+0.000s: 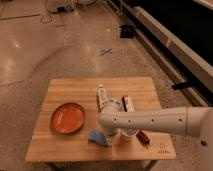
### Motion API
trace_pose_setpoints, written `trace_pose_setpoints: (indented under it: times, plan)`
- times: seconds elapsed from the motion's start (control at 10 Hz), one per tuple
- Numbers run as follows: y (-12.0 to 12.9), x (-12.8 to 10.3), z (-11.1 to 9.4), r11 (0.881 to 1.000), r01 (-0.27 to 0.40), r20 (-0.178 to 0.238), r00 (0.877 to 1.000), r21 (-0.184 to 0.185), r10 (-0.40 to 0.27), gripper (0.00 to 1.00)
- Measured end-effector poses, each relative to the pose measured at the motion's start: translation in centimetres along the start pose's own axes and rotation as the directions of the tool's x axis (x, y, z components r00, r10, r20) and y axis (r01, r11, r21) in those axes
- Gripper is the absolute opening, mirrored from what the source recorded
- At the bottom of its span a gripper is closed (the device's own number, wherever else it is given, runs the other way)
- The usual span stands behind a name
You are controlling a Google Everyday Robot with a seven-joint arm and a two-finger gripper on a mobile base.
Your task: Wipe the white sponge on the table
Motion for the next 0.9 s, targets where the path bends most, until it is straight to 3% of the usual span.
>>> trace_pose_setpoints:
  times: [0.1,0.3,0.6,0.9]
  plan:
    - [-0.1,1.9,0.1,1.0,-0.016,-0.006,1.0,-0.001,0.016,0.32]
    - [0.4,2.0,-0.7,1.0,-0.03,-0.004,1.0,0.002,0.03,0.32]
    - [-0.3,-1.4,0.1,0.999,-0.033,-0.001,0.999,0.004,0.033,0.32]
    - [-0.3,0.9,-1.4,0.999,-0.04,-0.013,0.999,0.009,0.04,0.32]
